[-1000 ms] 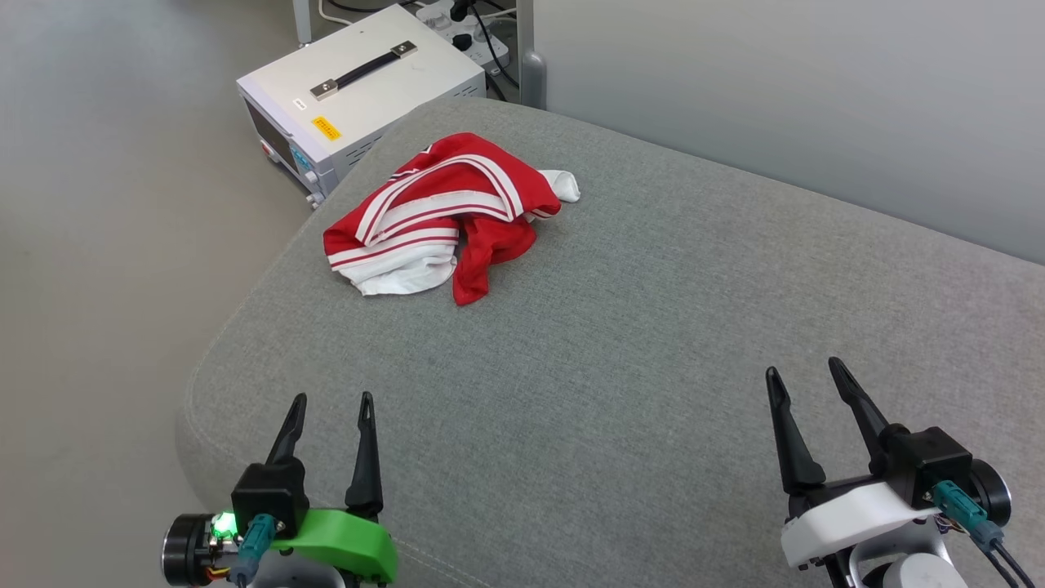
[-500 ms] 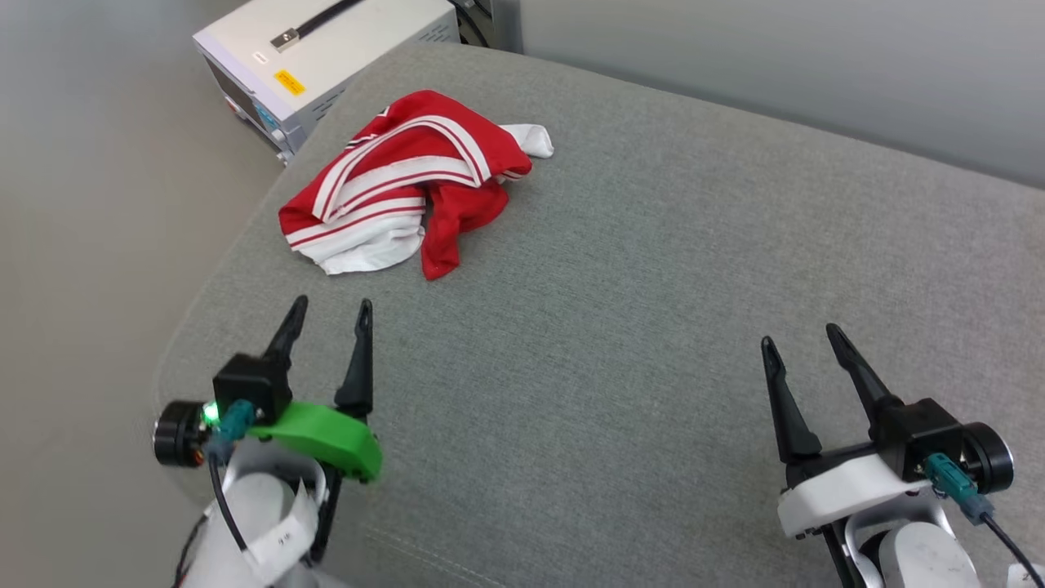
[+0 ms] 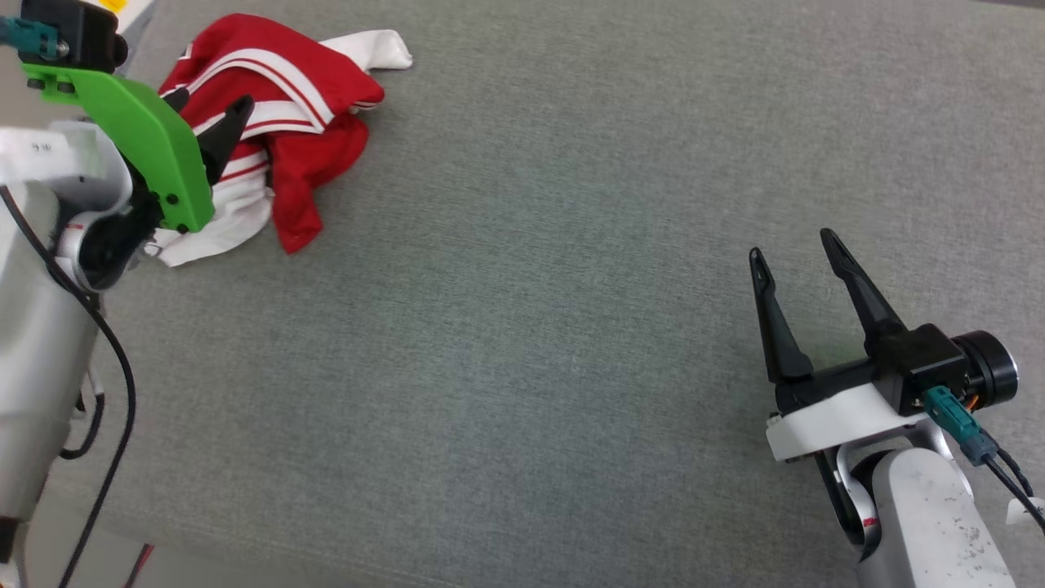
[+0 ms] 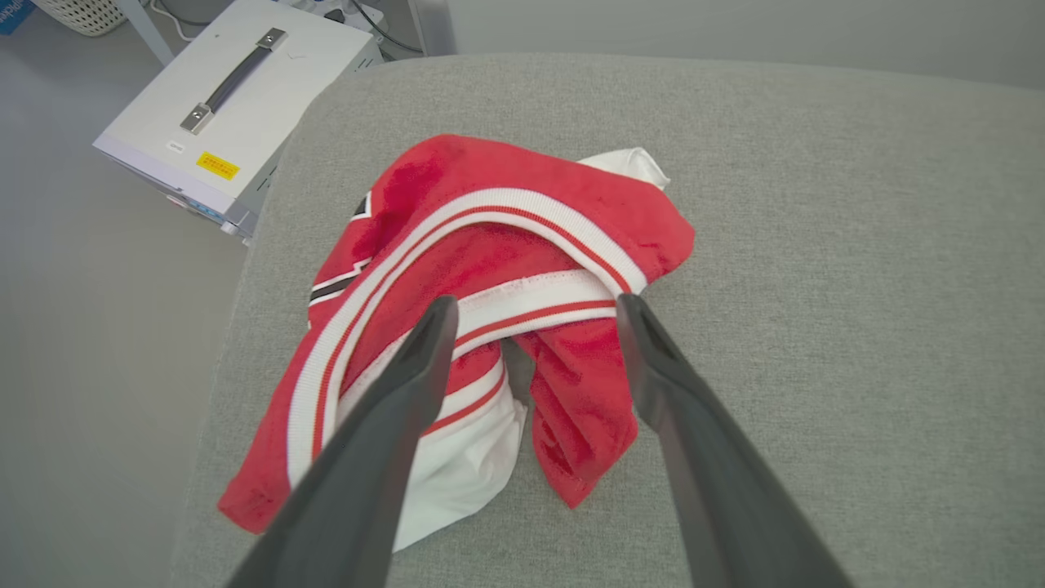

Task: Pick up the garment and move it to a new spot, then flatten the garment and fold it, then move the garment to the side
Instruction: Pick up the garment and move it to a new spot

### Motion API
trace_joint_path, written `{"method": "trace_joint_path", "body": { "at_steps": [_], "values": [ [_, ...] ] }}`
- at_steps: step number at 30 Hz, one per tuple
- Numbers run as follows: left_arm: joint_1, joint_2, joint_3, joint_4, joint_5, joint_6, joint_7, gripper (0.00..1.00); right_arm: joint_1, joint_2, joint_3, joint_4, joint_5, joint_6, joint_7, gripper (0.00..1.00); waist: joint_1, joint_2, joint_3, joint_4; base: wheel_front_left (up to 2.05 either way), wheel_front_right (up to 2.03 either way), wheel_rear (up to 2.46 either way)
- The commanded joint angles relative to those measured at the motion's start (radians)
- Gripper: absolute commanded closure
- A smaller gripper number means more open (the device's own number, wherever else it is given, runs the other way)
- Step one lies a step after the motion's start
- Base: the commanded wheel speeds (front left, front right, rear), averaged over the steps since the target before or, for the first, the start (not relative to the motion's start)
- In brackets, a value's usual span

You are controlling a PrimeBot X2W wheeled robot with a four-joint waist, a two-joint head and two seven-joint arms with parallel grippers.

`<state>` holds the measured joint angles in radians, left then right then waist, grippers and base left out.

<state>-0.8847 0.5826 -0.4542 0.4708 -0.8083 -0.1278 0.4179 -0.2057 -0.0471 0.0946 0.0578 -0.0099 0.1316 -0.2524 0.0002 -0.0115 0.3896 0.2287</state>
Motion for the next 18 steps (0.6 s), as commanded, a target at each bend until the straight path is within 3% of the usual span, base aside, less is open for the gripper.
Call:
{"method": "trace_joint_path", "body": {
  "at_steps": [1, 5, 9, 18],
  "values": [
    [-0.037, 0.021, -0.015, 0.008, -0.038, -0.003, 0.053, 0.00, -0.019, -0.003, 0.004, -0.013, 0.008, -0.001, -0.009, 0.00, -0.0002, 0.0115, 0.096, -0.092, 0.00, 0.00, 0.00],
    [-0.108, 0.074, -0.038, 0.054, -0.101, -0.003, 0.188, 0.00, -0.033, -0.003, 0.006, -0.029, 0.012, -0.001, -0.009, 0.00, -0.0002, 0.0115, 0.137, -0.127, 0.00, 0.00, 0.00],
    [-0.150, 0.097, -0.046, 0.116, -0.119, -0.003, 0.250, 0.00, -0.046, -0.003, 0.001, -0.038, 0.014, -0.001, -0.009, 0.00, -0.0002, 0.0115, 0.167, -0.152, 0.00, 0.00, 0.00],
    [-0.174, 0.049, -0.071, 0.250, -0.098, 0.026, 0.242, 0.00, -0.055, -0.003, 0.020, -0.040, 0.019, -0.001, -0.009, 0.00, -0.0002, 0.0115, 0.206, -0.160, 0.00, 0.00, 0.00]
  ]
}}
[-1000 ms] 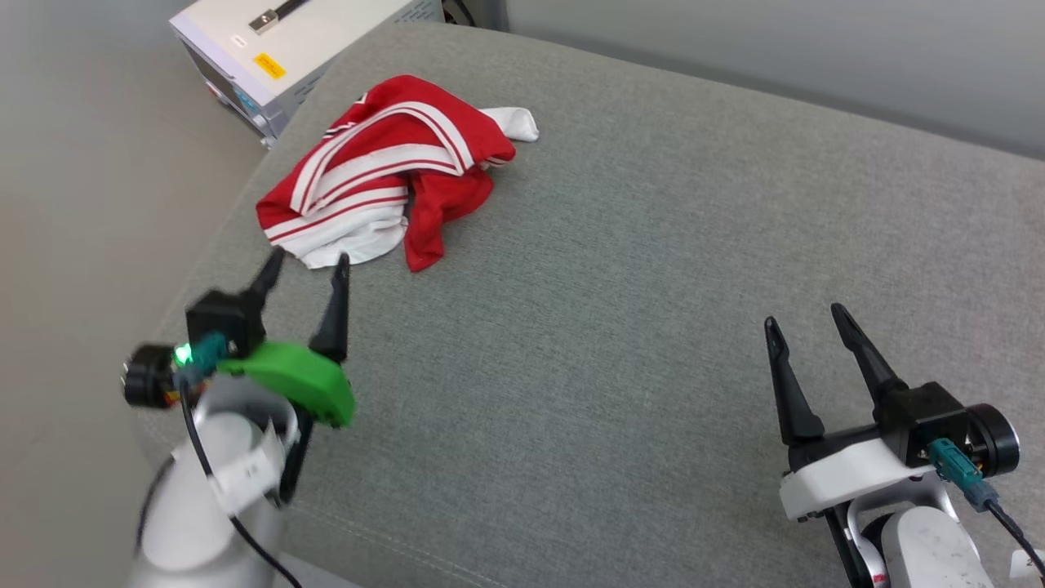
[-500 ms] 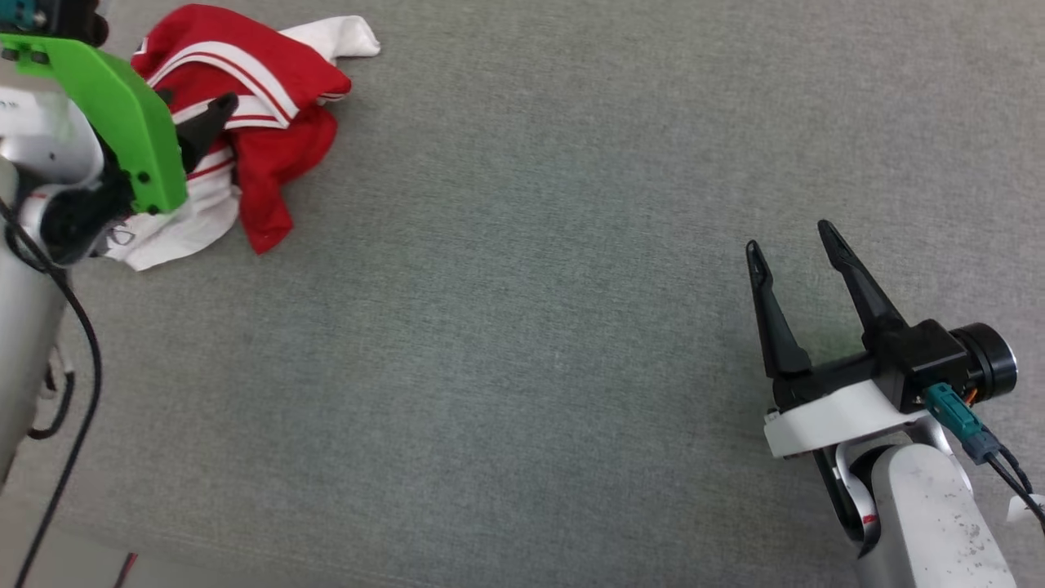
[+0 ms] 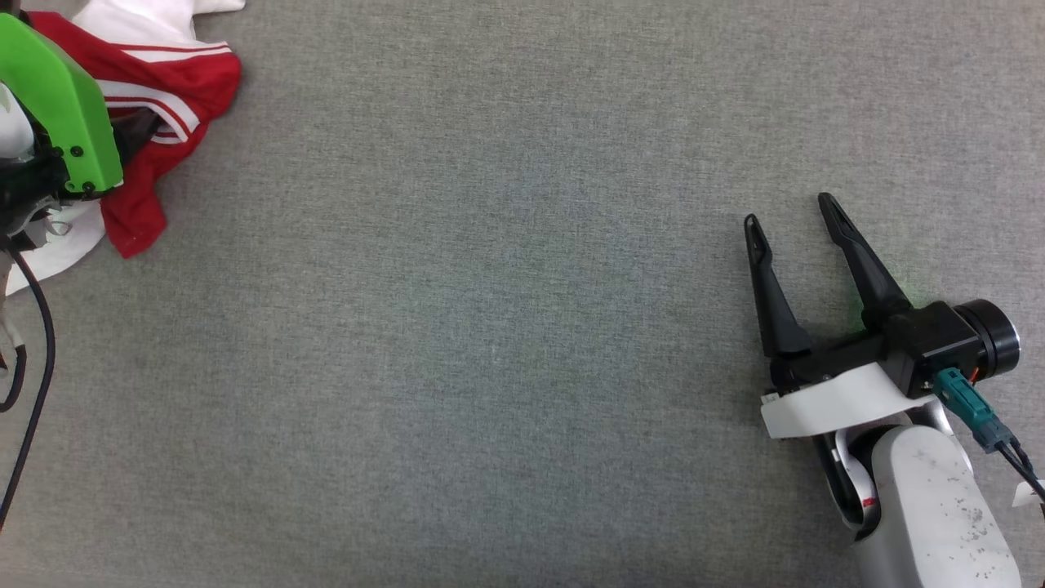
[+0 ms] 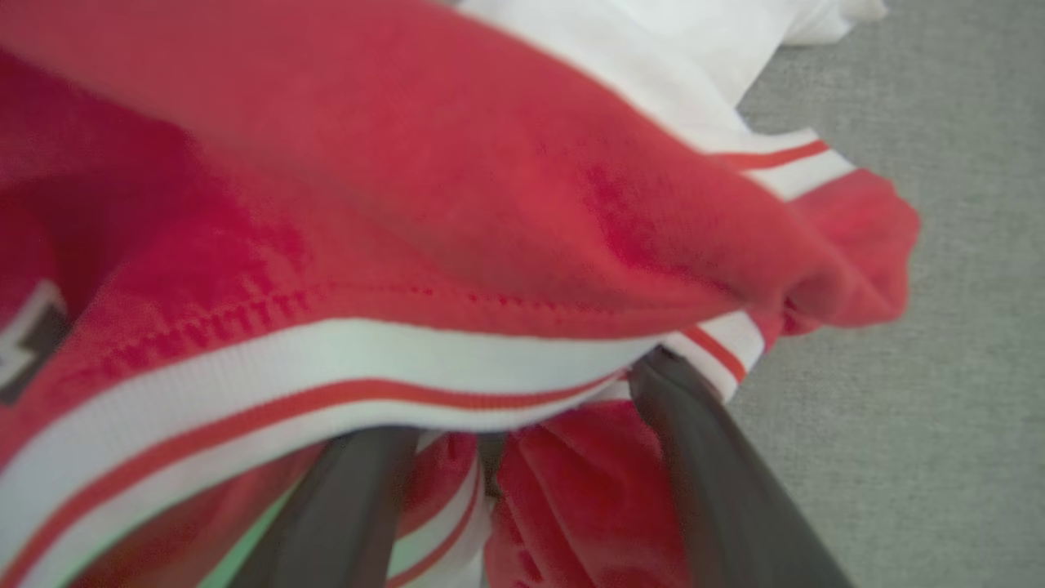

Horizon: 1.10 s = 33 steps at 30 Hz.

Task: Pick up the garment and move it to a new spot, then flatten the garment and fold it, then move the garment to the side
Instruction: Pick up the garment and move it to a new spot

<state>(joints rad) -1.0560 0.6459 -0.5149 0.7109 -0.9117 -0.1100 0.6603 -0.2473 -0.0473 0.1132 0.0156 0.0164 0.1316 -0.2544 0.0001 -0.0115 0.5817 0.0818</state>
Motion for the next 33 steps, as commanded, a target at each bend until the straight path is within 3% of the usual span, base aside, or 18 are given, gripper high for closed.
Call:
{"method": "trace_joint_path", "body": {
  "at_steps": [1, 4, 5, 6, 13, 22, 33],
  "values": [
    [-0.001, -0.018, -0.014, 0.023, 0.010, 0.011, -0.004, 0.00, -0.017, -0.003, 0.000, 0.002, -0.007, -0.001, -0.007, 0.00, -0.0001, 0.0115, 0.014, -0.014, 0.00, 0.00, 0.00],
    [0.012, -0.030, -0.027, 0.052, 0.013, 0.009, -0.007, 0.00, -0.022, -0.003, -0.005, 0.001, -0.005, -0.001, -0.007, 0.00, -0.0001, 0.0115, 0.009, -0.012, 0.00, 0.00, 0.00],
    [0.017, -0.035, -0.030, 0.058, 0.009, 0.007, -0.008, 0.81, -0.020, -0.003, -0.006, 0.002, -0.005, -0.001, -0.007, 0.00, -0.0001, 0.0115, 0.004, -0.011, 0.00, 0.00, 0.00],
    [0.021, -0.040, -0.030, 0.059, 0.007, 0.003, -0.019, 1.00, -0.018, -0.003, -0.007, 0.003, -0.005, -0.001, -0.007, 0.00, -0.0001, 0.0115, -0.002, -0.008, 0.00, 0.00, 0.00],
    [0.026, -0.057, -0.022, 0.074, 0.040, -0.002, -0.205, 1.00, 0.000, -0.003, -0.004, 0.017, -0.001, -0.001, -0.007, 0.00, -0.0001, 0.0115, -0.083, 0.001, 0.00, 0.00, 0.00],
    [0.061, -0.083, -0.024, 0.030, 0.099, -0.008, -0.483, 1.00, 0.064, -0.003, -0.021, 0.046, 0.027, -0.001, -0.007, 0.00, -0.0001, 0.0115, -0.277, 0.015, 0.00, 0.00, 0.00],
    [0.123, -0.167, -0.109, -0.127, 0.189, 0.013, -0.625, 1.00, 0.132, -0.003, -0.081, 0.050, 0.045, -0.001, -0.007, 0.00, -0.0001, 0.0115, -0.429, 0.008, 0.00, 0.00, 0.00]
  ]
}}
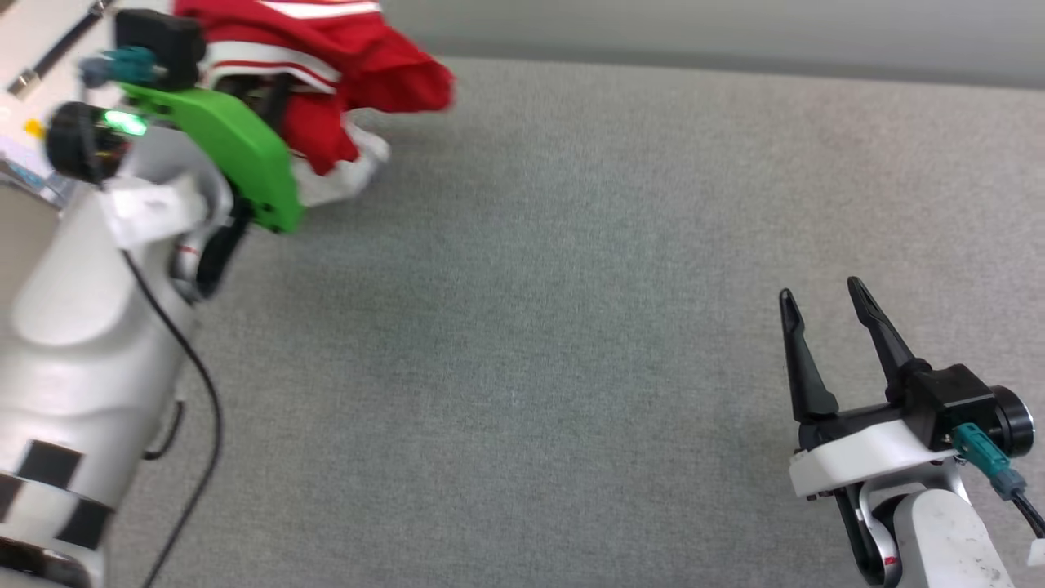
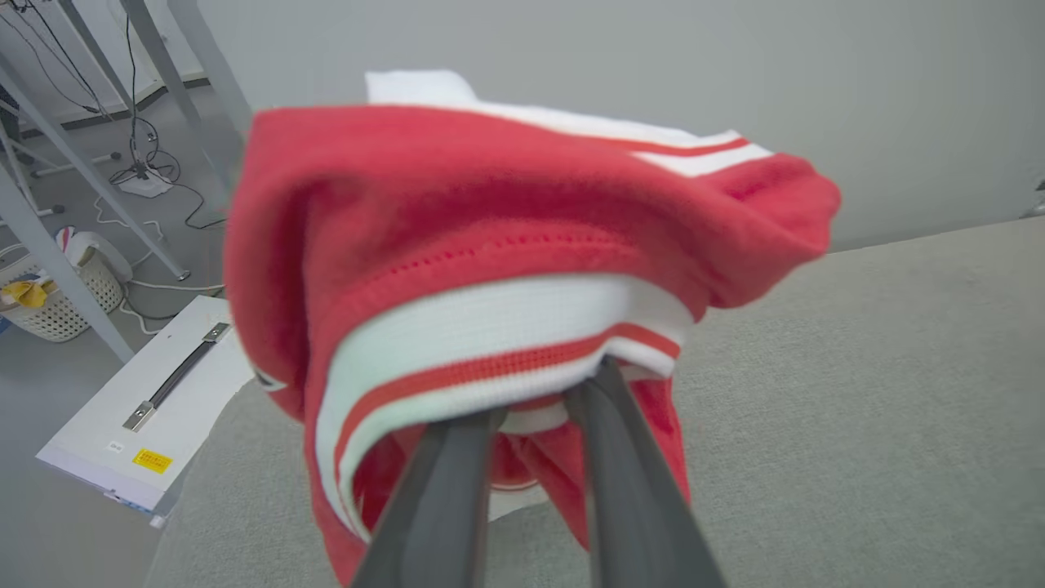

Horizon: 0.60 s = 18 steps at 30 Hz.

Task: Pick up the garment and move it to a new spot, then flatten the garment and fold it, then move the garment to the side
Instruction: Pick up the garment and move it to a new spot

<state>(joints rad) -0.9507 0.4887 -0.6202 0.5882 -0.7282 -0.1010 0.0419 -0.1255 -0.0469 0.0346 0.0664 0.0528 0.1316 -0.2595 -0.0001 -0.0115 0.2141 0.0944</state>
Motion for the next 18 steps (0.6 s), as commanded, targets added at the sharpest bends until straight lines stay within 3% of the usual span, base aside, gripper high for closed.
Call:
{"method": "trace_joint_path", "body": {
  "at_steps": [1, 9, 18],
  "values": [
    [0.026, -0.023, -0.015, -0.018, 0.012, 0.007, -0.012, 1.00, 0.013, -0.003, -0.009, -0.001, 0.011, -0.001, -0.002, 0.00, 0.0001, 0.0115, -0.068, -0.009, 0.00, 0.00, 0.00],
    [0.097, -0.186, -0.169, -0.084, 0.081, 0.001, -0.041, 1.00, 0.020, -0.003, -0.082, -0.014, 0.029, -0.001, -0.002, 0.00, 0.0001, 0.0115, -0.086, -0.078, 0.00, 0.00, 0.00],
    [0.187, -0.395, -0.410, 0.016, 0.168, -0.016, -0.038, 1.00, -0.002, -0.003, -0.170, -0.016, 0.067, -0.001, -0.002, 0.00, 0.0001, 0.0115, -0.060, -0.206, 0.00, 0.00, 0.00]
  ]
}}
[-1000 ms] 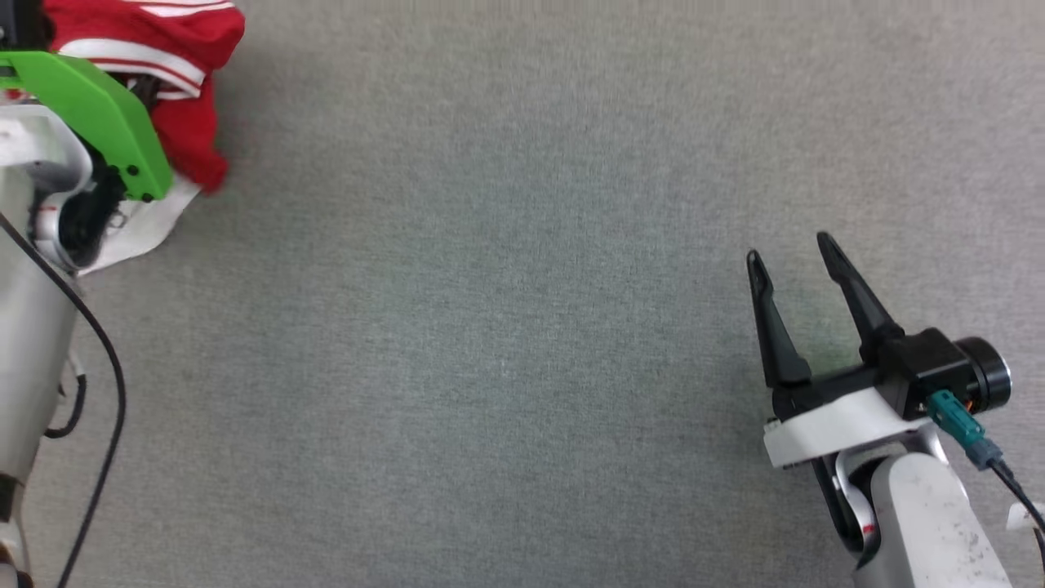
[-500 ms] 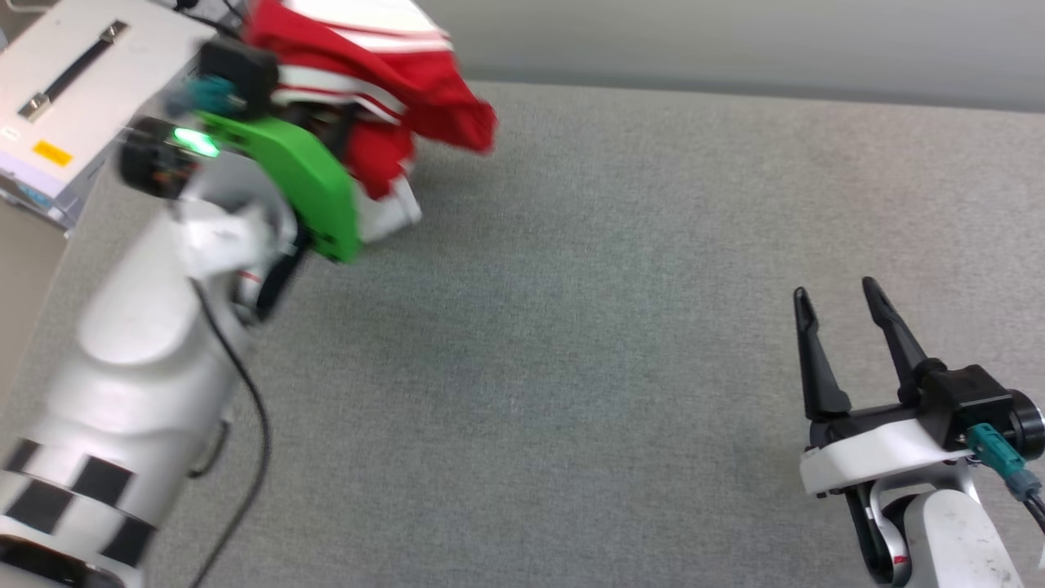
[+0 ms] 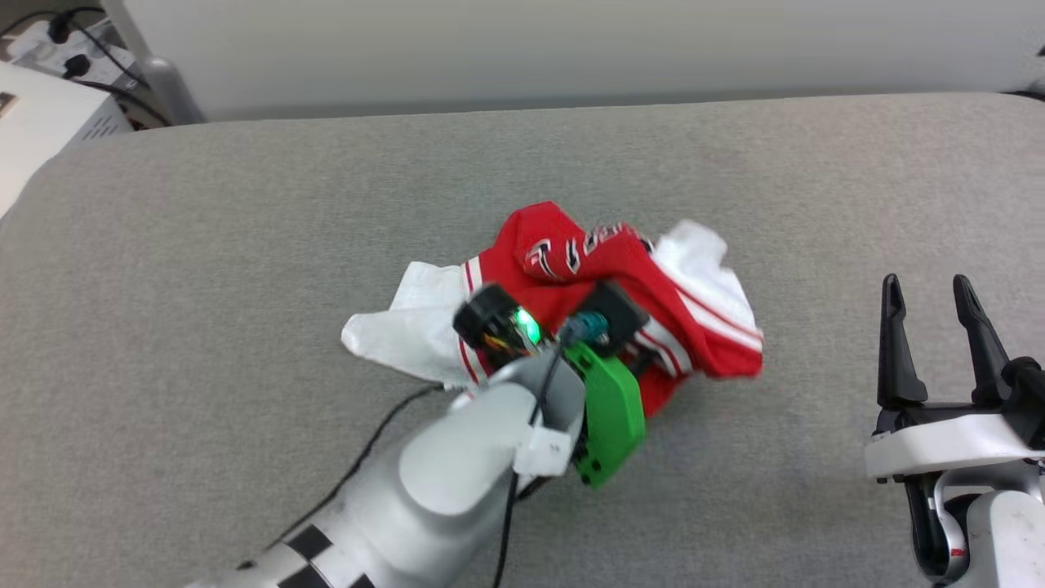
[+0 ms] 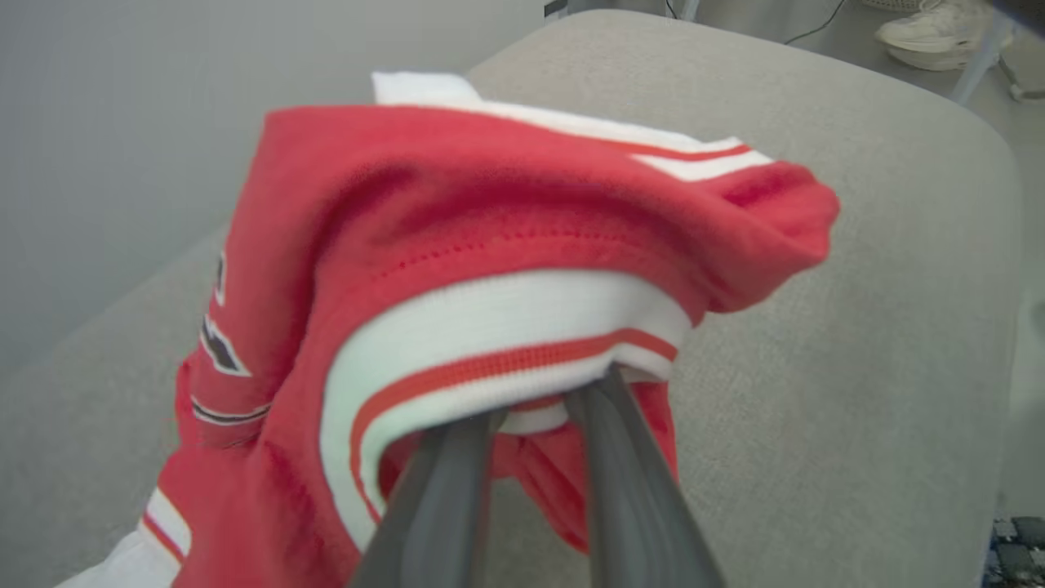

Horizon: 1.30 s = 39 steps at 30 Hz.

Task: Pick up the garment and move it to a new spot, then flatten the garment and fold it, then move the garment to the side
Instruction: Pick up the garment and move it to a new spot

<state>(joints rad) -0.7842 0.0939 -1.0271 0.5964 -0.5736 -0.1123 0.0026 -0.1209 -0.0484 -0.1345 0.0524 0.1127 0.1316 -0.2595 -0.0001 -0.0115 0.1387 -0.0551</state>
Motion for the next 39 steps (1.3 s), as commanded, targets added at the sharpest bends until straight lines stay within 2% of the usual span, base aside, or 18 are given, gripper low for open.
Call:
{"method": "trace_joint_path", "body": {
  "at_steps": [1, 4, 5, 6, 7, 11, 15, 23, 27, 30, 33, 38, 39],
  "values": [
    [0.032, -0.011, -0.025, 0.022, 0.017, -0.006, 0.004, 1.00, -0.008, -0.002, -0.008, -0.001, 0.011, -0.001, -0.002, 0.00, 0.0001, 0.0115, 0.020, -0.069, 0.00, 0.00, 0.00],
    [0.065, -0.034, -0.084, 0.071, 0.017, -0.009, 0.008, 1.00, -0.014, -0.002, -0.027, 0.002, 0.023, -0.001, -0.002, 0.00, 0.0001, 0.0115, 0.031, -0.102, 0.00, 0.00, 0.00],
    [0.072, -0.037, -0.096, 0.083, 0.015, -0.009, 0.006, 0.84, -0.014, -0.002, -0.030, 0.002, 0.024, -0.001, -0.002, 0.00, 0.0001, 0.0115, 0.033, -0.107, 0.00, 0.00, 0.00],
    [0.078, -0.040, -0.113, 0.096, 0.021, -0.007, 0.000, 0.28, -0.013, -0.002, -0.034, 0.002, 0.025, -0.001, -0.002, 0.00, 0.0001, 0.0115, 0.035, -0.114, 0.00, 0.00, 0.00],
    [0.085, -0.041, -0.127, 0.107, 0.022, -0.007, -0.001, 0.00, -0.012, -0.002, -0.036, 0.002, 0.026, -0.001, -0.002, 0.00, 0.0001, 0.0115, 0.036, -0.117, 0.00, 0.00, 0.00],
    [0.112, -0.043, -0.167, 0.103, -0.012, -0.005, -0.001, 0.00, -0.009, -0.002, -0.033, 0.010, 0.029, -0.001, -0.002, 0.00, 0.0001, 0.0115, 0.038, -0.121, 0.00, 0.00, 0.00],
    [0.114, -0.043, -0.184, 0.095, -0.040, 0.009, -0.011, 0.00, -0.002, -0.002, -0.023, 0.019, 0.027, -0.001, -0.002, 0.00, 0.0001, 0.0115, 0.027, -0.094, 0.00, 0.00, 0.00],
    [0.127, -0.043, -0.170, 0.123, -0.085, 0.032, -0.074, 0.00, 0.022, -0.002, -0.032, 0.023, 0.013, -0.001, -0.002, 0.00, 0.0001, 0.0115, -0.033, 0.018, 0.00, 0.00, 0.00],
    [0.150, -0.029, -0.166, 0.127, -0.102, 0.029, -0.088, 0.00, 0.044, -0.002, -0.042, 0.026, 0.007, -0.001, -0.002, 0.00, 0.0001, 0.0115, -0.081, 0.084, 0.00, 0.00, 0.00],
    [0.179, 0.003, -0.155, 0.104, -0.117, 0.035, -0.104, 0.00, 0.060, -0.002, -0.045, 0.029, 0.006, -0.001, -0.002, 0.00, 0.0001, 0.0115, -0.113, 0.129, 0.00, 0.00, 0.00],
    [0.203, 0.050, -0.125, 0.061, -0.133, 0.063, -0.134, 0.00, 0.068, -0.002, -0.041, 0.027, 0.009, -0.001, -0.002, 0.00, 0.0001, 0.0115, -0.131, 0.158, 0.00, 0.00, 0.00],
    [0.233, 0.164, -0.017, -0.066, -0.166, 0.153, -0.218, 0.00, 0.088, -0.002, -0.052, 0.020, 0.011, -0.001, -0.002, 0.00, 0.0001, 0.0115, -0.151, 0.197, 0.00, 0.00, 0.00],
    [0.236, 0.194, 0.015, -0.100, -0.162, 0.185, -0.235, 0.00, 0.093, -0.002, -0.054, 0.019, 0.010, -0.001, -0.002, 0.00, 0.0001, 0.0115, -0.152, 0.202, 0.00, 0.00, 0.00]
  ]
}}
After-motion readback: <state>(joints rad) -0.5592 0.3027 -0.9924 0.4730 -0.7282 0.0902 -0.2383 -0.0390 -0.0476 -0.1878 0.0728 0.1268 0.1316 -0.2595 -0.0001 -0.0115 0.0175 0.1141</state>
